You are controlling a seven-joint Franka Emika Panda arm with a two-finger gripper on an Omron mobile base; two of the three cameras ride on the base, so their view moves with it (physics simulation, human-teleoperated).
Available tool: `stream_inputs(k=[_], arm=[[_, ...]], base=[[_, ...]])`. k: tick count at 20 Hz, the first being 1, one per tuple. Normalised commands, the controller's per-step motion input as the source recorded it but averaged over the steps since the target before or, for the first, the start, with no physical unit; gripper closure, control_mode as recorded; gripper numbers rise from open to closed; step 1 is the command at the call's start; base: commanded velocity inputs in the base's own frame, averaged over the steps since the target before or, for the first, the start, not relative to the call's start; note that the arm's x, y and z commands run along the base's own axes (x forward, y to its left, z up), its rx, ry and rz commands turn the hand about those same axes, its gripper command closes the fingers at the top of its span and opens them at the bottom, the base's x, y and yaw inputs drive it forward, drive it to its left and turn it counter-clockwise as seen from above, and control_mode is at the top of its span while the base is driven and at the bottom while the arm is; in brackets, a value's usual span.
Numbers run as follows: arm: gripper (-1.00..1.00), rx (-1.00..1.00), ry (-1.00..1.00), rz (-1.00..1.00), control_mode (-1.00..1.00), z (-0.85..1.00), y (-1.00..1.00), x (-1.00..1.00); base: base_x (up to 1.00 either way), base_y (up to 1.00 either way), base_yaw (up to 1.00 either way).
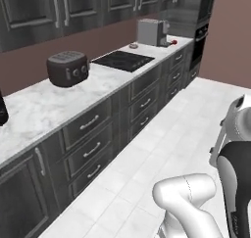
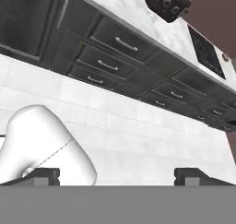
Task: Place the bell pepper and broccoli inside the fridge drawer. Close the drawer after placing the vegetables.
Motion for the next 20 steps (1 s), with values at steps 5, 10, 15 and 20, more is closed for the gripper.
stream_inputs(k=[5,10,15,20], arm=[[-1.00,0.00,0.00,0.00,1.00,0.00,0.00,0.00],[-1.00,0.00,0.00,0.00,1.00,0.00,0.00,0.00],[-1.00,0.00,0.00,0.00,1.00,0.00,0.00,0.00],[-1.00,0.00,0.00,0.00,1.00,0.00,0.00,0.00]], base=[[1.00,-0.45,0.00],[1.00,-0.51,0.00],[1.00,-0.42,0.00],[1.00,-0.47,0.00]])
